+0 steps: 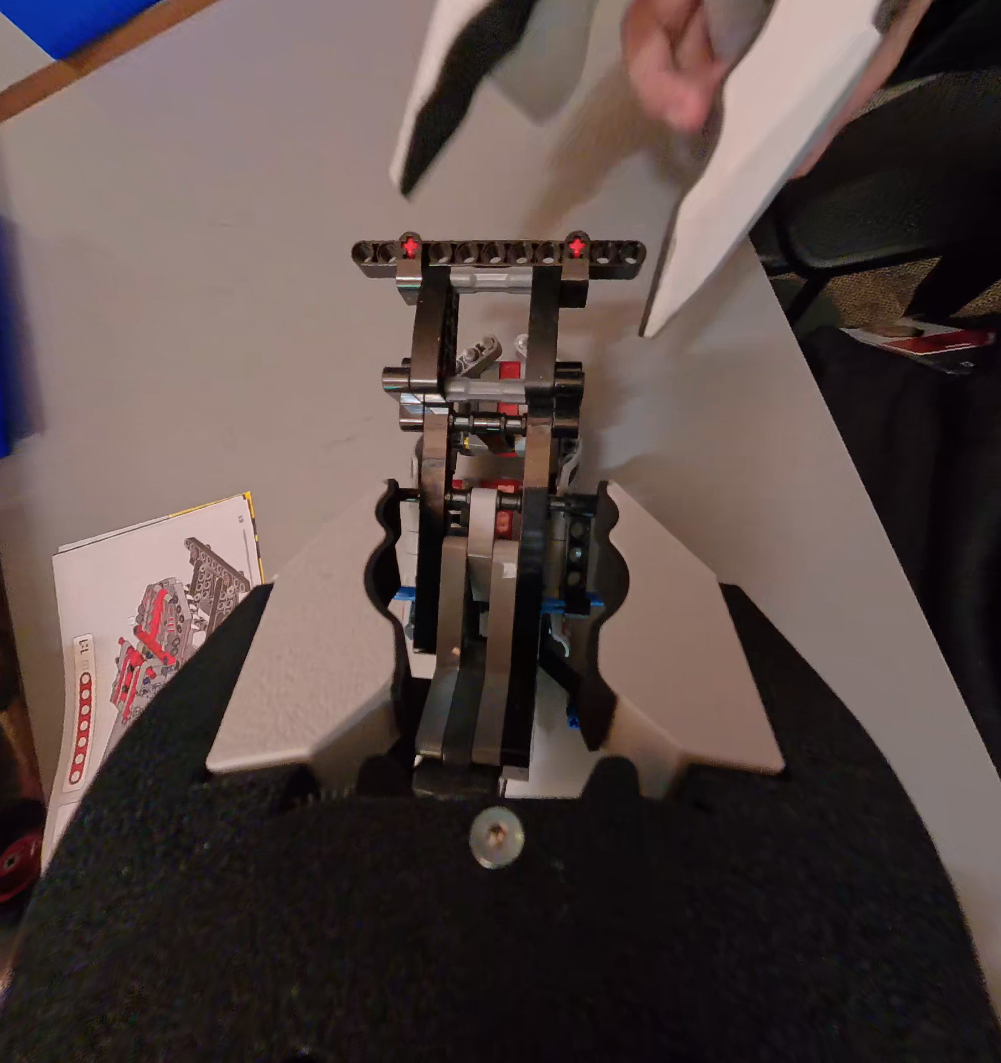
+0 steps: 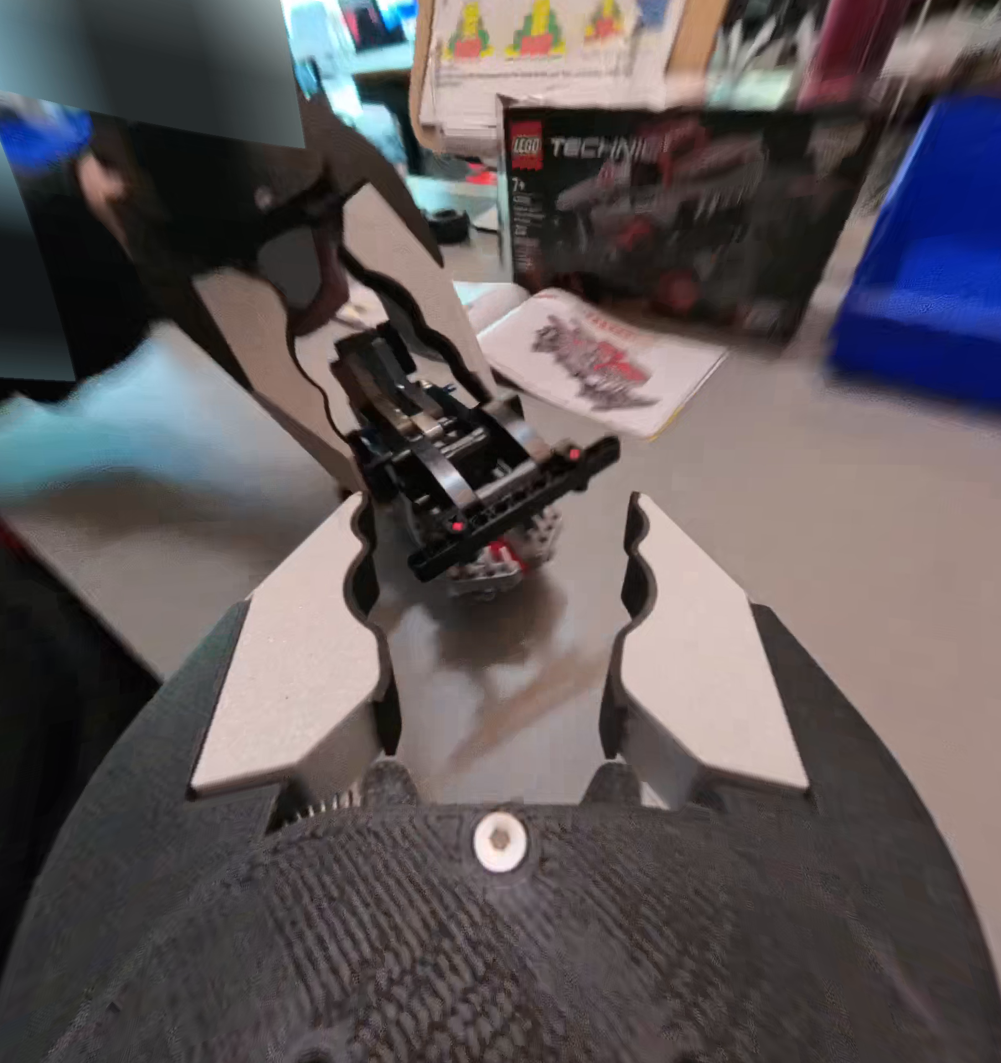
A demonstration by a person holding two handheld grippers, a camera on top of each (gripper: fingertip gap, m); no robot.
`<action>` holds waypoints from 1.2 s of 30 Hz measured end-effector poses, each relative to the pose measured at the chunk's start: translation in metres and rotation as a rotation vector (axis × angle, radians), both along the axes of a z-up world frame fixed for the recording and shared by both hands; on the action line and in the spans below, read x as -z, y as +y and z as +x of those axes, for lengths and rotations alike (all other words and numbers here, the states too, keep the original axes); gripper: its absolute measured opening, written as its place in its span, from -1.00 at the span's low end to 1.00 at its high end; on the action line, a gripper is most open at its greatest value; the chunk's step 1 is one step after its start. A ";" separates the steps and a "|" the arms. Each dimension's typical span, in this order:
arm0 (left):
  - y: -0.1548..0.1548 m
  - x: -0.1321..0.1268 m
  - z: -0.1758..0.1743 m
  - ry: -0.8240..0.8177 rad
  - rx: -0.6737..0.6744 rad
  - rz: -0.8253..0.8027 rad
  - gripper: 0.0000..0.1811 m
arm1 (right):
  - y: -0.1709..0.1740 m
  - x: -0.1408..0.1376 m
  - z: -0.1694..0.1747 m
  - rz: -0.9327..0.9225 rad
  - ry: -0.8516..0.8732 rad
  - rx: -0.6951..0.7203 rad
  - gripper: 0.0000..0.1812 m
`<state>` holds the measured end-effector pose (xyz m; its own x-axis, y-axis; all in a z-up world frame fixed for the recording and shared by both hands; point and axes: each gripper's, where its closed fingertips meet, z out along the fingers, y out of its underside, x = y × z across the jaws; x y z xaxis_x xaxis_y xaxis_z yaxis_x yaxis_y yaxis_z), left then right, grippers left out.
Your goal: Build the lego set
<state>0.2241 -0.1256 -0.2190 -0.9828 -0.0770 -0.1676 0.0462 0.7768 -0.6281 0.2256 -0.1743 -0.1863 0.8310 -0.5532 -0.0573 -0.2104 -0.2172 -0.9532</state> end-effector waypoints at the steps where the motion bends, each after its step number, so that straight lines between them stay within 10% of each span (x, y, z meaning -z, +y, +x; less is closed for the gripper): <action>1: 0.000 0.000 0.001 0.002 -0.002 0.003 -0.27 | 0.001 -0.007 0.000 -0.119 -0.147 0.001 -0.04; 7: 0.009 -0.001 0.007 -0.036 -0.038 -0.030 -0.24 | 0.039 0.011 -0.007 -0.678 -0.666 -0.181 -0.10; 12: 0.025 -0.012 0.002 -0.109 -0.063 -0.099 -0.28 | 0.061 0.015 -0.015 -0.762 -0.907 -0.269 -0.18; 36: 0.024 0.002 -0.001 0.069 -0.110 -0.185 -0.18 | 0.062 0.046 0.005 -1.109 -0.890 -0.406 -0.36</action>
